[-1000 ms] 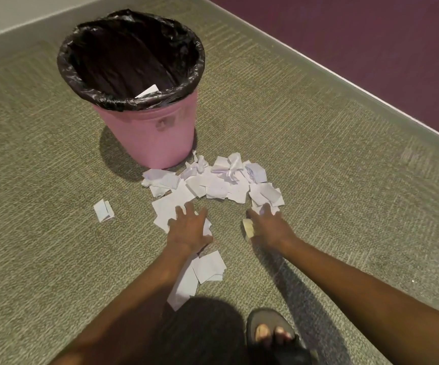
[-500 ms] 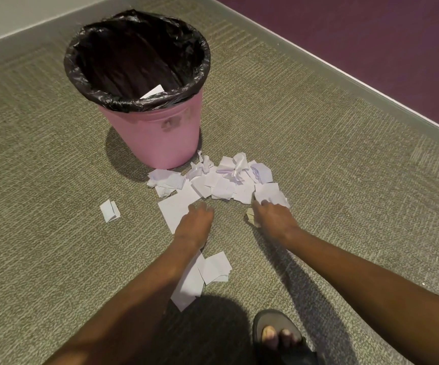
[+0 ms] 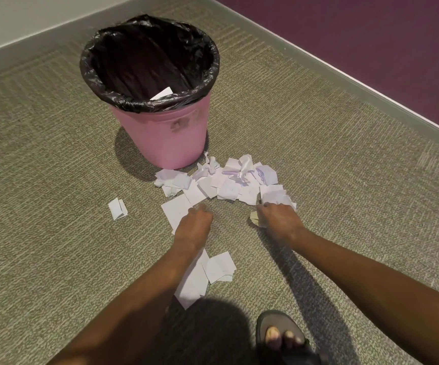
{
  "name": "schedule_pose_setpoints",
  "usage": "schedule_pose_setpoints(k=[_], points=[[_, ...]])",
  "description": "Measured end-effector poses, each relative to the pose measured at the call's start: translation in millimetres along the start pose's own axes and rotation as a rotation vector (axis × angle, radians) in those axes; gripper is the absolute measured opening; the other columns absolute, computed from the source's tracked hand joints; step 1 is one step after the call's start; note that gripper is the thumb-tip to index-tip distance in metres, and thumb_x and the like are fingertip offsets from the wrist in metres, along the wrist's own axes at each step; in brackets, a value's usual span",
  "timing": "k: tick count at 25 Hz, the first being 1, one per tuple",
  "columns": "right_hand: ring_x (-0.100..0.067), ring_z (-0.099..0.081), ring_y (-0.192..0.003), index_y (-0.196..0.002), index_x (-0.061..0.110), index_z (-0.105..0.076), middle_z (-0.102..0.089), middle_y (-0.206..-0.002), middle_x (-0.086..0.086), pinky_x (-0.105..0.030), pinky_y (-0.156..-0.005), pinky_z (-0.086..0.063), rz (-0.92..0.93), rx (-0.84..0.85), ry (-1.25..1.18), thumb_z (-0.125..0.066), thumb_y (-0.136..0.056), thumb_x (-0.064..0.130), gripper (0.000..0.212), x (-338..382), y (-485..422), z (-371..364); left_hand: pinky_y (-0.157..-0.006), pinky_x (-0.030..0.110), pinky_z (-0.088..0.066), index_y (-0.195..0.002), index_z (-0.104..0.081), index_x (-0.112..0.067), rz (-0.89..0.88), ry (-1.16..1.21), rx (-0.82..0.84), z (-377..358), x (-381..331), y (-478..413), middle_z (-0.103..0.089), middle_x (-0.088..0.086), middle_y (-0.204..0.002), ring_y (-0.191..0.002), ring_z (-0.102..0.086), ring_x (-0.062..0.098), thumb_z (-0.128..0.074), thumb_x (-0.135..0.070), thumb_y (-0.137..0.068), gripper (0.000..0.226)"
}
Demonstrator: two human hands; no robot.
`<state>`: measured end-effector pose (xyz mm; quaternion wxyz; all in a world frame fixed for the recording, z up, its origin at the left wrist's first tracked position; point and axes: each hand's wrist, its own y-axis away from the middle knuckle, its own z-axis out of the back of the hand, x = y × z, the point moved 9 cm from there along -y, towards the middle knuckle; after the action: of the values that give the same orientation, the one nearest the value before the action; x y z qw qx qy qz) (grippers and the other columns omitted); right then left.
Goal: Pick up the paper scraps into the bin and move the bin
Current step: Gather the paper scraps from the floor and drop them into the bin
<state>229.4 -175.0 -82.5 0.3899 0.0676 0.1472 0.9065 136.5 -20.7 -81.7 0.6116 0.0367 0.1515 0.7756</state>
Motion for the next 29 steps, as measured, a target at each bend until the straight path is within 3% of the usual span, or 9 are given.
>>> schedule_pose_setpoints(k=[6,8,10,11,14,19,23,26,29], points=[[-0.023,-0.058,-0.062,-0.088,0.015,-0.064,-0.068,-0.079,-0.006,-0.027,-0.055,-0.037,0.016,-0.042,-0.044,-0.068,-0.084,0.011,0.007,19.1,-0.6,16.5,-0.057,0.036,-0.039,-0.073,-0.053,-0.006,0.121,0.305,-0.172,33.7,19.4,7.9,-0.058,0.016,-0.099,-0.076,-0.059,0.032,-0.054,0.01,-0.085,0.021],[-0.022,-0.058,-0.062,-0.078,0.021,-0.061,-0.065,-0.074,-0.001,-0.026,-0.053,-0.037,-0.011,-0.058,-0.168,-0.067,-0.082,0.012,0.011,25.6,-2.0,30.3,-0.052,0.035,-0.046,-0.067,-0.051,-0.004,0.217,0.539,-0.244,45.9,35.6,10.7,-0.064,0.018,-0.092,-0.072,-0.065,0.034,-0.057,0.008,-0.084,0.021],[-0.02,-0.061,-0.059,-0.068,0.022,-0.059,-0.062,-0.065,0.004,-0.025,-0.047,-0.042,-0.059,-0.028,-0.395,-0.067,-0.078,0.01,0.017,24.9,-5.6,47.2,-0.058,0.041,-0.058,-0.084,-0.067,0.001,0.347,0.814,-0.334,59.1,60.3,15.8,-0.068,0.015,-0.095,-0.072,-0.069,0.034,-0.063,0.005,-0.083,0.006],[-0.018,-0.063,-0.055,-0.067,0.02,-0.061,-0.063,-0.062,0.004,-0.026,-0.045,-0.046,-0.081,-0.011,-0.515,-0.068,-0.077,0.008,0.017,22.6,-7.2,57.0,-0.065,0.043,-0.06,-0.092,-0.071,-0.001,0.402,0.912,-0.388,67.3,72.9,20.3,-0.069,0.012,-0.1,-0.075,-0.069,0.032,-0.067,0.002,-0.082,0.012],[-0.019,-0.065,-0.055,-0.07,0.013,-0.069,-0.07,-0.067,-0.008,-0.037,-0.049,-0.056,-0.096,-0.002,-0.792,-0.075,-0.072,0.002,0.013,20.7,-5.8,95.5,-0.072,0.029,-0.059,-0.092,-0.074,-0.008,0.446,1.056,-0.502,92.9,102.6,32.5,-0.07,0.004,-0.101,-0.083,-0.068,0.023,-0.075,-0.004,-0.079,0.013],[-0.007,-0.06,-0.052,-0.07,0.013,-0.068,-0.064,-0.062,0.003,-0.027,-0.046,-0.053,0.001,-0.096,-0.993,-0.083,-0.072,0.005,0.016,43.1,5.0,175.5,-0.089,0.026,-0.055,-0.096,-0.074,-0.004,0.212,0.998,-0.694,173.4,101.9,55.0,-0.07,0.008,-0.103,-0.094,-0.067,0.017,-0.071,0.002,-0.081,0.016],[0.005,-0.051,-0.048,-0.076,0.008,-0.069,-0.064,-0.066,0.006,-0.01,-0.044,-0.04,0.171,-0.335,-0.933,-0.078,-0.077,0.007,0.009,70.1,13.6,257.5,-0.083,0.004,-0.046,-0.096,-0.074,0.001,-0.033,0.92,-0.919,260.3,86.0,83.3,-0.068,0.007,-0.101,-0.089,-0.062,0.0,-0.068,0.004,-0.082,0.016],[0.003,-0.06,-0.061,-0.075,0.017,-0.07,-0.067,-0.069,0.009,-0.023,-0.052,-0.047,0.29,-0.569,-0.798,-0.075,-0.078,0.009,0.01,85.8,17.0,321.7,-0.084,0.008,-0.048,-0.096,-0.074,0.003,-0.087,0.966,-1.045,306.2,95.6,99.0,-0.069,0.013,-0.101,-0.091,-0.064,0.004,-0.068,0.005,-0.082,0.015],[-0.014,-0.066,-0.07,-0.081,0.016,-0.073,-0.071,-0.076,0.002,-0.037,-0.059,-0.054,0.369,-0.725,-0.671,-0.071,-0.078,0.006,0.01,99.0,4.7,362.3,-0.085,0.019,-0.054,-0.097,-0.074,-0.002,-0.124,1.023,-1.135,337.8,114.8,101.7,-0.071,0.008,-0.099,-0.095,-0.067,0.01,-0.07,0.0,-0.081,0.016]])
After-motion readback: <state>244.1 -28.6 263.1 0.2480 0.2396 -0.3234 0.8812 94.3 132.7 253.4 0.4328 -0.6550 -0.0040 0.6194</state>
